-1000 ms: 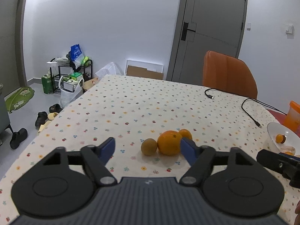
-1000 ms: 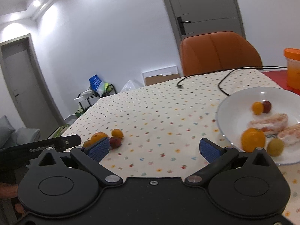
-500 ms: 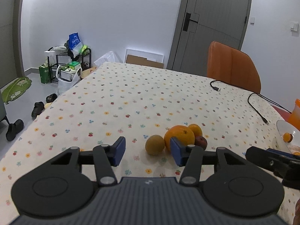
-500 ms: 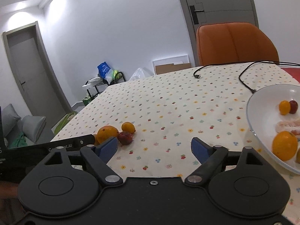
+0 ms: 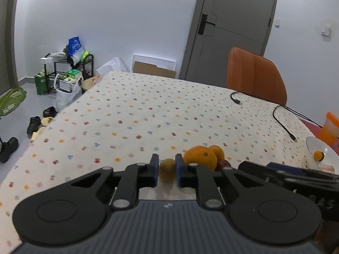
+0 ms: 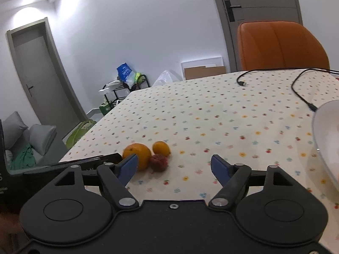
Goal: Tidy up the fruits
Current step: 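Close the left gripper on the brown kiwi-like fruit while the right grasps a red date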
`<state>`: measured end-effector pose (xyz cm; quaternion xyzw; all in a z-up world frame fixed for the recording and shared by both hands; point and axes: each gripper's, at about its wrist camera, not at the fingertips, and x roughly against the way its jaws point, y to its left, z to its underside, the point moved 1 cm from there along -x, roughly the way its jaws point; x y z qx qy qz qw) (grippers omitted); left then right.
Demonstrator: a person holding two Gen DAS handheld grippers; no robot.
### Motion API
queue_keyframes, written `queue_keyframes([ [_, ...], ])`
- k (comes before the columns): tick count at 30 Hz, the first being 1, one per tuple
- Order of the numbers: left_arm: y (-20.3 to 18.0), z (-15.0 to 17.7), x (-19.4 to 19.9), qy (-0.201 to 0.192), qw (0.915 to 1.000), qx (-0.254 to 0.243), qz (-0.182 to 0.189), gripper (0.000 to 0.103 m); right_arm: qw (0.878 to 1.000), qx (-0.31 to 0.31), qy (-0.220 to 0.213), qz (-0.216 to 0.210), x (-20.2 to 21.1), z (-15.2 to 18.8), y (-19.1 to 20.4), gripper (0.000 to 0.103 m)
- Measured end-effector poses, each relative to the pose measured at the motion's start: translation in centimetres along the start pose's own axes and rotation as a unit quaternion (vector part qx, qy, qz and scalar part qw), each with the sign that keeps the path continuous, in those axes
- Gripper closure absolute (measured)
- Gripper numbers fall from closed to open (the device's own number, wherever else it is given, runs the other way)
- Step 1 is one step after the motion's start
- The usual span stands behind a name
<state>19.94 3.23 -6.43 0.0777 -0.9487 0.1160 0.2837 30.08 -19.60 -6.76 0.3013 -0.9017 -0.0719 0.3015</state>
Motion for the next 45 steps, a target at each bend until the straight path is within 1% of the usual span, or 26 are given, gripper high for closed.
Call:
queue_keyframes([
  [3, 0.4, -0.1, 0.2, 0.000, 1.0000, 0.002, -0.004, 0.091, 1.000, 0.002, 0.007, -0.011, -0.7, 0.0, 0.4, 0.035],
  [9, 1.3, 0.4, -0.4, 0.017, 0.9997, 0.010, -0.011, 0.091, 1.000, 0.004, 0.019, -0.021, -2.1, 0.2, 1.1, 0.038],
  [11, 1.3, 0.5, -0.6, 0.018, 0.9997, 0.007, -0.014, 0.091, 1.000, 0.007, 0.023, -0.021, -2.4, 0.3, 1.3, 0.039],
  [14, 1.5, 0.5, -0.9, 0.021, 0.9996, 0.012, -0.014, 0.091, 0.999, 0.009, 0.030, -0.022, -2.9, 0.5, 1.3, 0.045],
  [18, 1.5, 0.4, -1.4, 0.022, 0.9996, 0.009, -0.013, 0.091, 0.999, 0.008, 0.034, -0.017, -3.2, 0.6, 1.2, 0.046],
  [20, 1.4, 0.5, -1.7, 0.023, 0.9996, 0.008, -0.012, 0.091, 0.999, 0.007, 0.035, -0.016, -3.3, 0.7, 1.0, 0.049],
  [22, 1.3, 0.5, -1.8, 0.019, 0.9997, 0.005, -0.014, 0.091, 0.999, 0.006, 0.036, -0.018, -3.5, 0.7, 0.9, 0.055],
  [23, 1.3, 0.5, -1.8, 0.018, 0.9997, 0.005, -0.013, 0.091, 0.999, 0.006, 0.035, -0.017, -3.5, 0.8, 0.8, 0.057],
  [28, 1.5, 0.6, -1.7, 0.014, 0.9998, 0.009, -0.009, 0.095, 0.999, 0.003, 0.034, -0.019, -3.5, 0.7, 0.7, 0.058],
  [35, 2.0, 0.4, -1.1, 0.012, 0.9997, 0.020, -0.006, 0.095, 0.999, 0.012, 0.036, -0.020, -3.8, 0.5, 1.2, 0.059],
  [36, 2.1, 0.4, -1.0, 0.012, 0.9996, 0.023, -0.006, 0.094, 0.999, 0.013, 0.037, -0.020, -3.9, 0.5, 1.3, 0.060],
  [38, 2.1, 0.2, -0.5, 0.006, 0.9996, 0.027, -0.006, 0.091, 0.999, 0.014, 0.037, -0.020, -4.0, 0.5, 1.3, 0.068],
  [39, 2.1, 0.2, -0.3, 0.002, 0.9997, 0.025, -0.005, 0.090, 0.999, 0.014, 0.039, -0.020, -4.1, 0.5, 1.3, 0.078],
  [40, 2.0, 0.1, -0.1, 0.000, 0.9997, 0.023, -0.003, 0.090, 0.999, 0.013, 0.039, -0.020, -4.1, 0.5, 1.3, 0.084],
  [42, 1.8, -0.1, 0.1, 0.002, 0.9997, 0.023, 0.002, 0.089, 0.999, 0.012, 0.038, -0.021, -3.9, 0.6, 1.2, 0.084],
  [45, 1.4, -0.1, 0.2, 0.003, 0.9996, 0.025, 0.010, 0.078, 0.999, 0.014, 0.032, -0.017, -3.5, 0.6, 1.2, 0.084],
])
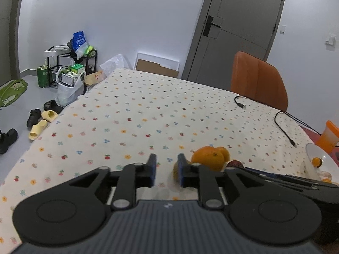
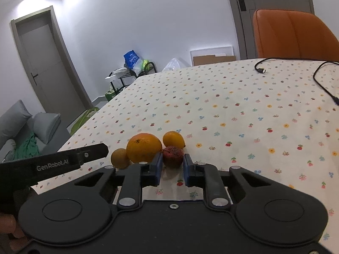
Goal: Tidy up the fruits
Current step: 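Close the left gripper on the brown kiwi-like fruit while the right grasps a red date, then carry the kiwi-like fruit and red date over the white bowl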
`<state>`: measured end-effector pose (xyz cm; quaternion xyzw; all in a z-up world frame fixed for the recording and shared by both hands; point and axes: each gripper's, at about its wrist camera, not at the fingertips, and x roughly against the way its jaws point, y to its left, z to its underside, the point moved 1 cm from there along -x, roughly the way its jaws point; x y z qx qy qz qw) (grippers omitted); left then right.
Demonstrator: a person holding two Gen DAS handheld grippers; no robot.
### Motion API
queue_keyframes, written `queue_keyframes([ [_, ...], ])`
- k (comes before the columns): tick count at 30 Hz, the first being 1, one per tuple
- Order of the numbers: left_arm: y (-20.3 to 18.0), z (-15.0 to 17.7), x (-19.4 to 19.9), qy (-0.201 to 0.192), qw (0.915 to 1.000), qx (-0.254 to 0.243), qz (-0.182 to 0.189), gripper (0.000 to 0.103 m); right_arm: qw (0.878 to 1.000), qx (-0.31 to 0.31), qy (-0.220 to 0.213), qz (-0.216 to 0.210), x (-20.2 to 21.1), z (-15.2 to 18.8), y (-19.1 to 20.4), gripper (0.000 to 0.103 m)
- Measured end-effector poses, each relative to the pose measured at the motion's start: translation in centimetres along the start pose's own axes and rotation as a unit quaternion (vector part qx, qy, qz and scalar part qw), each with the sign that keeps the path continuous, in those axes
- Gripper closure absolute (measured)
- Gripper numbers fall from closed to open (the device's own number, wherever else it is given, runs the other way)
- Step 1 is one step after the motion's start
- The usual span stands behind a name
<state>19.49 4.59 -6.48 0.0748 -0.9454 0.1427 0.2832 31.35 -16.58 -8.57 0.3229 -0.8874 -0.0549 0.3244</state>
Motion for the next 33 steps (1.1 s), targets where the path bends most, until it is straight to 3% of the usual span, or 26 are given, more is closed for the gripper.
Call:
queue_keyframes([
  [4, -0.8, 0.2, -0.2, 0.000, 1.0000, -0.004, 0.006, 0.070, 1.000, 0.000, -0.004, 0.005, 0.6, 0.1, -0.1, 0.084],
  [9, -1.4, 0.5, -1.1, 0.007, 1.0000, -0.007, 0.001, 0.070, 1.000, -0.005, -0.010, 0.011, 1.7, 0.2, -0.6, 0.084],
  [12, -1.2, 0.9, -1.7, 0.010, 1.0000, -0.001, 0.000, 0.070, 1.000, -0.010, -0.015, 0.017, 2.3, 0.2, -1.2, 0.084],
  [15, -1.5, 1.2, -1.8, 0.014, 0.9997, -0.013, -0.012, 0.080, 0.999, -0.013, -0.022, 0.022, 3.1, 0.4, -1.7, 0.084],
  [33, -6.4, 1.1, 1.6, -0.019, 0.9975, -0.066, -0.015, 0.080, 0.996, -0.056, -0.071, 0.023, 7.8, 1.7, -4.9, 0.084],
])
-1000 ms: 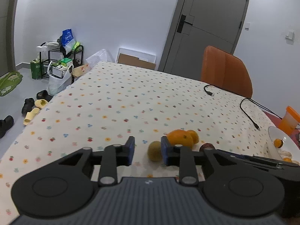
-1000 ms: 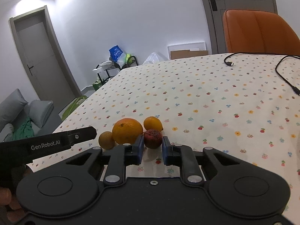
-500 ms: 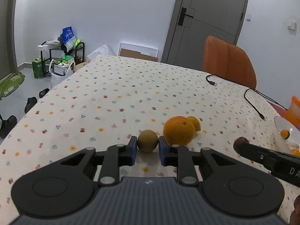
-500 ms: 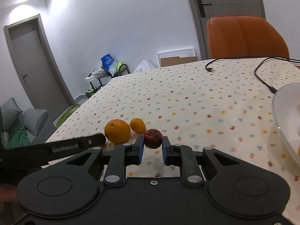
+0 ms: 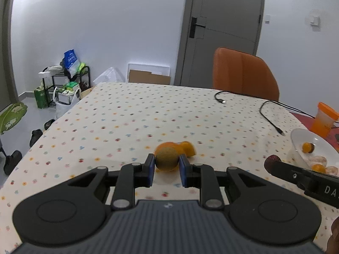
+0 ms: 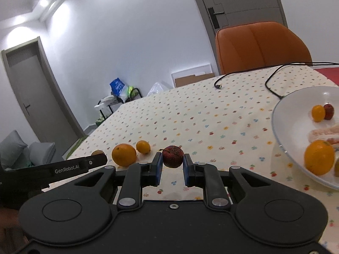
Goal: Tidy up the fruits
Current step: 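Carry the kiwi-like fruit and red date over the white bowl, then open the right gripper over the bowl while the left releases its fruit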
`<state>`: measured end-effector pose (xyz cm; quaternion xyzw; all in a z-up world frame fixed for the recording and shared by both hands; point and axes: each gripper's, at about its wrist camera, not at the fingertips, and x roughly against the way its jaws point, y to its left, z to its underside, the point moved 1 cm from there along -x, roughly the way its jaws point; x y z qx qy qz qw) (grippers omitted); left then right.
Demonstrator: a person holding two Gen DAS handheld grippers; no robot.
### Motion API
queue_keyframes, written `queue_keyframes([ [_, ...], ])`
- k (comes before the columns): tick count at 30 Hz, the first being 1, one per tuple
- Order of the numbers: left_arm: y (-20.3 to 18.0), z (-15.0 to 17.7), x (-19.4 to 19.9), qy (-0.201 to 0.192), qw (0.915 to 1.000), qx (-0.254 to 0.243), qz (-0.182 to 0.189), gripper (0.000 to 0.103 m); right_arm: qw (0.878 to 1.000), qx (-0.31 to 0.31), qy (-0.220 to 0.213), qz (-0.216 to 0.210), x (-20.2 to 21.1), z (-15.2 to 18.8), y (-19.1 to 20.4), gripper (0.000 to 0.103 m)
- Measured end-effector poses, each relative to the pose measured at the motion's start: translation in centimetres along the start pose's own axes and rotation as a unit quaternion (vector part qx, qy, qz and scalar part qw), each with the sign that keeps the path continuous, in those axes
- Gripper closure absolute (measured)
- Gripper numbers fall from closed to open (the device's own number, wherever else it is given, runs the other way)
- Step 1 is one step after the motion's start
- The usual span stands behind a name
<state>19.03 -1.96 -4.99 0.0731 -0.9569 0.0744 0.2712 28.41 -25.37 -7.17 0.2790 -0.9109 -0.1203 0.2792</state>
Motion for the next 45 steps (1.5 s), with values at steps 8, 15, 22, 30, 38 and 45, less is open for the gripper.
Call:
queue_keyframes([
  [8, -3.8, 0.1, 0.5, -0.005, 0.9995, -0.023, 0.019, 0.080, 1.000, -0.013, -0.023, 0.015, 2.5, 0.1, -2.4, 0.084],
  [15, -6.6, 0.5, 0.6, -0.006, 0.9985, -0.041, 0.036, 0.080, 0.999, -0.025, -0.039, 0.029, 4.4, 0.0, -4.7, 0.084],
  [22, -9.3, 0.7, 0.4, -0.007, 0.9971, -0.054, 0.053, 0.080, 0.997, -0.037, -0.050, 0.044, 6.2, 0.2, -6.8, 0.084],
  [30, -11.8, 0.8, 0.0, -0.005, 0.9953, -0.066, 0.071, 0.080, 0.995, -0.050, -0.060, 0.063, 7.7, 0.3, -9.0, 0.084],
  [38, -14.3, 0.9, -0.4, -0.004, 0.9930, -0.077, 0.089, 0.080, 0.992, -0.062, -0.068, 0.081, 9.0, 0.3, -10.8, 0.084],
  [45, -16.5, 1.0, -0.9, -0.002, 0.9907, -0.087, 0.105, 0.080, 0.990, -0.071, -0.074, 0.094, 9.9, 0.5, -12.5, 0.084],
])
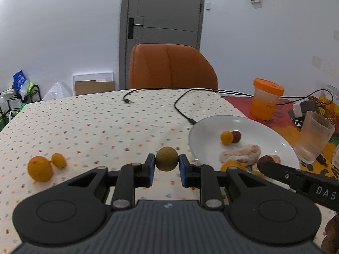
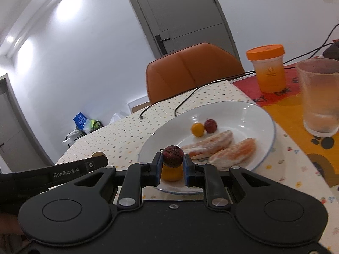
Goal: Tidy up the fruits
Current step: 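Open the right gripper over the bowl while the left releases its fruit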
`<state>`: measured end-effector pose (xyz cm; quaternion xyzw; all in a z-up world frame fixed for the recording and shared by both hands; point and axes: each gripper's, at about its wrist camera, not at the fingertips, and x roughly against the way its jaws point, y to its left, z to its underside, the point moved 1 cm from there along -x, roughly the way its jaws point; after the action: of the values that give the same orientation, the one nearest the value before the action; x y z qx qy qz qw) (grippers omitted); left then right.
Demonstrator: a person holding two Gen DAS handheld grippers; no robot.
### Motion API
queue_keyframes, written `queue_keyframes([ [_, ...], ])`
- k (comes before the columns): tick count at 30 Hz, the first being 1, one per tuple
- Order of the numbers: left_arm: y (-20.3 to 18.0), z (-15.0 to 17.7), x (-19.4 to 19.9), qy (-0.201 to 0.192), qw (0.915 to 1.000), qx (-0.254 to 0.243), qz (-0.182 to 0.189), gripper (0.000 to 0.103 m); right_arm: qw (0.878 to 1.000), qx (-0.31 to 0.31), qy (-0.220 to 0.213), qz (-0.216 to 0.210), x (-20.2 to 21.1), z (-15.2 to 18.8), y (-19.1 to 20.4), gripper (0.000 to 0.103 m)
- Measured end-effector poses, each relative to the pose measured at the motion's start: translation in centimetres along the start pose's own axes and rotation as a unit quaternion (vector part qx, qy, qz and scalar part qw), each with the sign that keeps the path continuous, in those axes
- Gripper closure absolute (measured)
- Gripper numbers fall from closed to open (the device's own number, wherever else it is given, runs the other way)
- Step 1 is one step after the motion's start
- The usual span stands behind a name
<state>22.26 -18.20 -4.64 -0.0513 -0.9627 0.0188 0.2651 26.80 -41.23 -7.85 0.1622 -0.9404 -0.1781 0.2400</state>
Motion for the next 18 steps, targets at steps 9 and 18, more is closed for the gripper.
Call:
queue_keyframes([
  [9, -2.2, -0.6, -1.4, 0.002, 0.9997, -0.012, 0.022, 0.080, 1.000, -0.015, -0.005, 0.019, 0.4, -0.3, -2.3, 0.084],
  [18, -3.6, -1.3, -2.3, 0.006, 0.9989, -0.018, 0.042, 0.076, 0.999, -0.020, -0.006, 0.033, 0.6, -0.6, -3.5, 0.084],
])
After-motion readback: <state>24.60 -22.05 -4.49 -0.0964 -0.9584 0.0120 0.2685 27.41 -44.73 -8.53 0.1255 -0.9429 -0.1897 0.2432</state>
